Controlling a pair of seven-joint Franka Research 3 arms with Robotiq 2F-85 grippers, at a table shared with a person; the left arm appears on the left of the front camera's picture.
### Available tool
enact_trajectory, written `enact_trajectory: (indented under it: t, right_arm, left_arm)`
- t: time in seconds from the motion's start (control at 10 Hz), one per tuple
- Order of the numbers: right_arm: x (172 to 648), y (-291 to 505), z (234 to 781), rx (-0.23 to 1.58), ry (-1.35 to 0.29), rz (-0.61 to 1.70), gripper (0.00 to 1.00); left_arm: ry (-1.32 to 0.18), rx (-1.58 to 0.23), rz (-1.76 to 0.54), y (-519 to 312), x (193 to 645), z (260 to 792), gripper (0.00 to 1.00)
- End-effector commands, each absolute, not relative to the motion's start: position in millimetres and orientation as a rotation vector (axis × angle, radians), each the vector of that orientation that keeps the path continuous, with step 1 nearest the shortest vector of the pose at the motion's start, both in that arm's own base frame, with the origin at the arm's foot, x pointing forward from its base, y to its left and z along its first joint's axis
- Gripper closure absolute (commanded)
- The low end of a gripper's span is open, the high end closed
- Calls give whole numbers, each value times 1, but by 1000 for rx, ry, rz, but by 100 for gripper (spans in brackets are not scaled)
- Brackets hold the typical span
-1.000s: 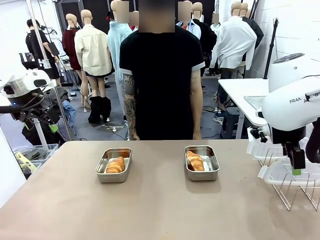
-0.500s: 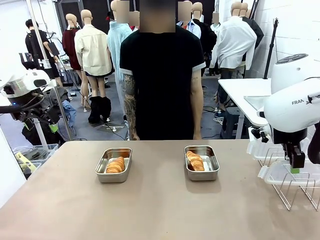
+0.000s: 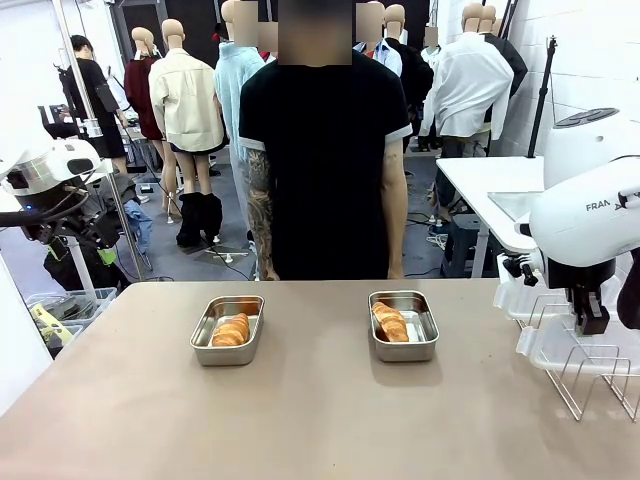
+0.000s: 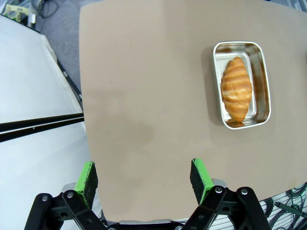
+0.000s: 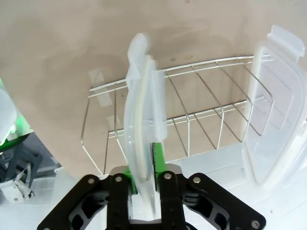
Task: Place the bread in airtight containers.
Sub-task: Pick up one Airtight Container lid and hand it to the human, then release when the human grabs the Airtight Container lid.
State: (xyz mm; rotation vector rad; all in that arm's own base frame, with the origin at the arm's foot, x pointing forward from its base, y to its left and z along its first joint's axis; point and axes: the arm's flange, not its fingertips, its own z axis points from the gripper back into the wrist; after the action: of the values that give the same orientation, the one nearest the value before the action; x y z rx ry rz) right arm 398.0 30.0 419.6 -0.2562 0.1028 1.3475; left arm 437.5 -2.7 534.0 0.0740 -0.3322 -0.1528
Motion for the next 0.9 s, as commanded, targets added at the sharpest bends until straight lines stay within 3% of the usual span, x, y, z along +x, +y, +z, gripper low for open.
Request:
enact_trajectory:
  t: [0.0, 0.8]
  right_arm:
    - [397, 27, 416, -240, 78, 1383, 100]
    - [399, 30, 420, -258, 98, 1362, 100]
  left_arm:
    - [-344, 70, -149, -1, 438, 535, 0]
    - [-344, 70, -149, -1, 438, 535, 0]
